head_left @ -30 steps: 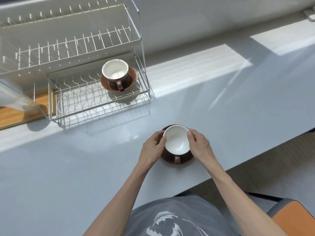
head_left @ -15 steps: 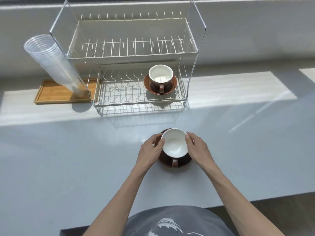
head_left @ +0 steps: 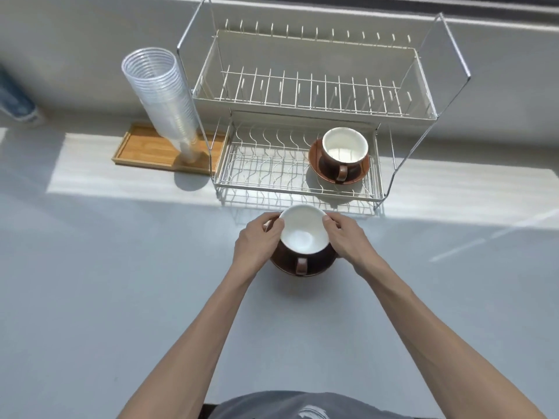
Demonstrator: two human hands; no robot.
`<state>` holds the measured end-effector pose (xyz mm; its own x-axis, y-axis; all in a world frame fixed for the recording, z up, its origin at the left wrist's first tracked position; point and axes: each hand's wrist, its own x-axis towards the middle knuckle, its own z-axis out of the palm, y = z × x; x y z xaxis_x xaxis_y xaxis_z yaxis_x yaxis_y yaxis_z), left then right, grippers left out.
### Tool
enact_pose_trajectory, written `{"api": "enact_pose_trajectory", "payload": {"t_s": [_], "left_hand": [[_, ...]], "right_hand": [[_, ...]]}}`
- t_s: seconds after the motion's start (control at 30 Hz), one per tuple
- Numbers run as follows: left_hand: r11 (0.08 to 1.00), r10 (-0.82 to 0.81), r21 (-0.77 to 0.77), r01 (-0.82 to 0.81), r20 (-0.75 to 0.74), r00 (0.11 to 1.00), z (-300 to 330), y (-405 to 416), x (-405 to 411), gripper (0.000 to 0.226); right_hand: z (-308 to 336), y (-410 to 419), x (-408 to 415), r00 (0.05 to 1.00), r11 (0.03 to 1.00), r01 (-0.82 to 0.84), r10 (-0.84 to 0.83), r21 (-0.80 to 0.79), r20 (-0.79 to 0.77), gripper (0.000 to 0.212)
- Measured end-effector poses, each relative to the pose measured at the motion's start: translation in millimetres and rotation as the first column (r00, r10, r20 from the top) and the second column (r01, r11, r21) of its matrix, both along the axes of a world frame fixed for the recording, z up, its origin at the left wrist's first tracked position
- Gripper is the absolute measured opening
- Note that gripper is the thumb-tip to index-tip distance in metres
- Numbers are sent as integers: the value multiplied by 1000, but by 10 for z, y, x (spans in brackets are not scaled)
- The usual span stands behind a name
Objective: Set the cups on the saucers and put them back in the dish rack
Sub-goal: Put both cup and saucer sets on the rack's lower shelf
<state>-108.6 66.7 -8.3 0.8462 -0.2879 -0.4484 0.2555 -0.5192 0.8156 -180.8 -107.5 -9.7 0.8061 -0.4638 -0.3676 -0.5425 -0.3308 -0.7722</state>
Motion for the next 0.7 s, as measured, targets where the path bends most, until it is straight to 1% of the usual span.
{"api": "enact_pose_trajectory", "payload": {"t_s": [0.23,0.4,0.47,0.53,0.63,0.7], "left_hand": [[999,44,-20,-44,19,999,218,6,652,39],[998,53,-26,-51,43,998,351,-90,1131,45],[998,58,-27,-56,41,997,350,-144,1305,47],[998,59,-17,-58,46,997,315,-205,1476,45],[998,68,-6,-68,79,995,236,-301,1704,39],[996,85,-1,-86,71,994,174,-355,1828,35]], "right_hand": [[217,-41,689,998,999,-35,34,19,52,37],[305,-118,1186,998,999,-38,36,27,46,31],[309,-141,1366,997,999,-43,44,-16,68,30],[301,-163,1536,995,998,-48,51,-40,87,34],[263,-204,1723,996,995,-67,71,-71,56,31],[233,-235,1839,996,993,-65,70,-95,54,34]]}}
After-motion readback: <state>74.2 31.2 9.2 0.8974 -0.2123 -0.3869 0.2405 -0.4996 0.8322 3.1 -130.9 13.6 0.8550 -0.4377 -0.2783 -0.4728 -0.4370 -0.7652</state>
